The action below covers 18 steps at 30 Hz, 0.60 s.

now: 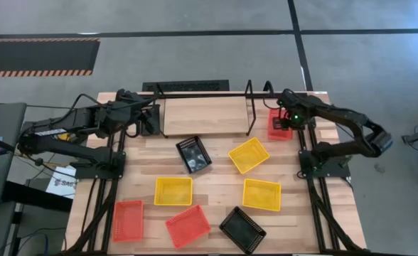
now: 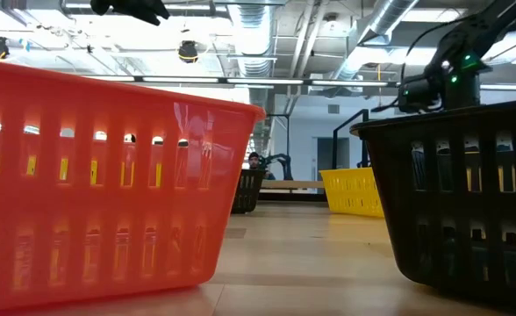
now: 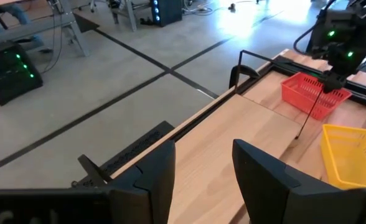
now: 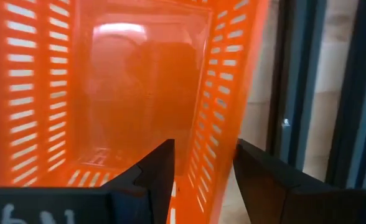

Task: Stack baskets on shelf by color
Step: Put the top orange bin on the shelf

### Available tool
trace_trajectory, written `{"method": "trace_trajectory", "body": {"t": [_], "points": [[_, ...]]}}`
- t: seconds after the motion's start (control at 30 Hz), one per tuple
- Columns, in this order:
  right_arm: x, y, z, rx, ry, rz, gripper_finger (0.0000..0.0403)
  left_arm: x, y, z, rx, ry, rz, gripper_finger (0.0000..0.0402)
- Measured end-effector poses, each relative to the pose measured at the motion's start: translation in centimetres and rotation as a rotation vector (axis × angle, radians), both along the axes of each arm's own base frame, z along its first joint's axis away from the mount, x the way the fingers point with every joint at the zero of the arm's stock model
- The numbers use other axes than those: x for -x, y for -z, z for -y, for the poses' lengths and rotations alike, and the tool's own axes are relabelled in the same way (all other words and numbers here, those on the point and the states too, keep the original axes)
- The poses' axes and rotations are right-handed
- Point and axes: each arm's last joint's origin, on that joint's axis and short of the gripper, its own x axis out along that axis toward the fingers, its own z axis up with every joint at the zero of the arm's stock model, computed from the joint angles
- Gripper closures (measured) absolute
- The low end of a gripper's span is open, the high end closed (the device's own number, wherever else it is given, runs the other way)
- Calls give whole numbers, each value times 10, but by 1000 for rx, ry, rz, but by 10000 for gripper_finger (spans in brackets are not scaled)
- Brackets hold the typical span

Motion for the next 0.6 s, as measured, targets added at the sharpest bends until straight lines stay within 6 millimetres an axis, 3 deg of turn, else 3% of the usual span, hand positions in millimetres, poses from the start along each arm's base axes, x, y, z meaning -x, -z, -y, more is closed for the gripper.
{"method": "trace_trajectory", "body": {"t": [0.17,0.37,0.5,0.6], "points": [[-6,15,7,-47,-22,-38,248,0,0,0,0,0,0,252],[-9,27,11,-110,-95,-73,379,0,0,0,1,0,1,253],[-11,20,11,-83,-141,-57,395,0,0,0,1,0,1,253],[-12,-3,9,-15,-154,-12,399,0,0,0,1,0,1,253]]}}
